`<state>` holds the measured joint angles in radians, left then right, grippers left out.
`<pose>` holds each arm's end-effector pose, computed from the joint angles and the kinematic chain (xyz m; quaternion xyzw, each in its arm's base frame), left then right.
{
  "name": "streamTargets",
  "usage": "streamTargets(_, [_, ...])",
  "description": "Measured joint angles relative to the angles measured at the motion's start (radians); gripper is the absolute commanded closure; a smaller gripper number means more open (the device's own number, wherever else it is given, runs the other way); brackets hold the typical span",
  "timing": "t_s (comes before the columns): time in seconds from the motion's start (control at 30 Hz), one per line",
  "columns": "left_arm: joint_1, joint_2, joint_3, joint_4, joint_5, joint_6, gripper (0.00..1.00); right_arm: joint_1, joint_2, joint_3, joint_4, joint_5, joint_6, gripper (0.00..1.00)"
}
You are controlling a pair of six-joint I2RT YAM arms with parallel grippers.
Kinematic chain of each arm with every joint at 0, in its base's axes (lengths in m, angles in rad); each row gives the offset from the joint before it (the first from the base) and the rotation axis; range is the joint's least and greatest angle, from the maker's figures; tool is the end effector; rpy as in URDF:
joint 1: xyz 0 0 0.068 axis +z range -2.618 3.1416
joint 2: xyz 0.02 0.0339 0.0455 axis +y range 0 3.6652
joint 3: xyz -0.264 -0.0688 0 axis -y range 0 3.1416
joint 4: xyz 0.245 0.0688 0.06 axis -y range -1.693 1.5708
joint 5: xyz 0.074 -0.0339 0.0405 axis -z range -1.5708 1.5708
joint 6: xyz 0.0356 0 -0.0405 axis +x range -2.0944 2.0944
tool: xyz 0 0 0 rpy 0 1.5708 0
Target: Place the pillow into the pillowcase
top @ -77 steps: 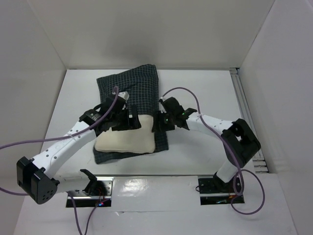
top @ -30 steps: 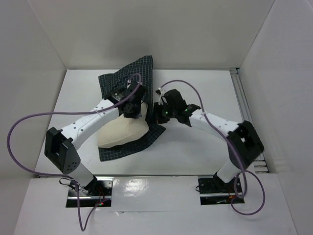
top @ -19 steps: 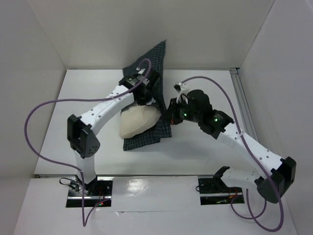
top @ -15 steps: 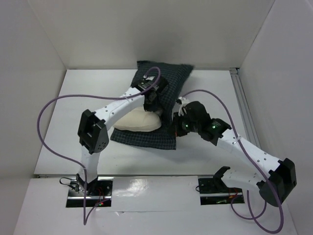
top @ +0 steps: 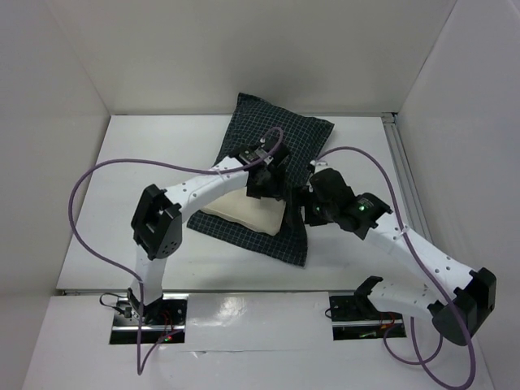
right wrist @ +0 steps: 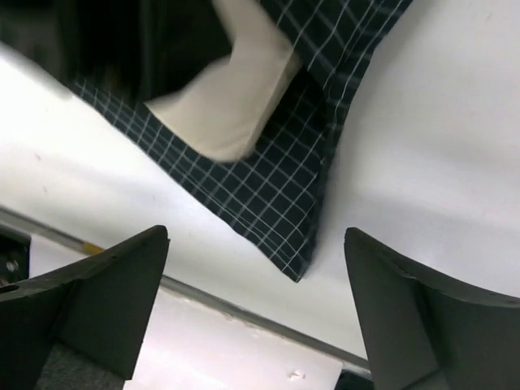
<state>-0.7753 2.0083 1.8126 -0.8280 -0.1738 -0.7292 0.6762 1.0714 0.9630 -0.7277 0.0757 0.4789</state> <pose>0.3190 -0.3040 0.2707 -0.0013 0.9595 -0.1229 0.2536 0.1710 0.1337 0.2971 -0.0783 0.9294 0.1664 0.3200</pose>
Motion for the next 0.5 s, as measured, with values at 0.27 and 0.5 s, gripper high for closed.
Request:
streamTargets(0.27, [0.025,-0.421,-0.249,-0.005,-0.012,0.089,0.21,0.032,0.191,0.127,0.092,0.029,-0.034,0.02])
streamTargets(0.5, [0.370,-0.769,-0.518,0.035,-0.066,0.026,0.19,0.124,0.534,0.216,0.249,0.019,-0.062,0.14])
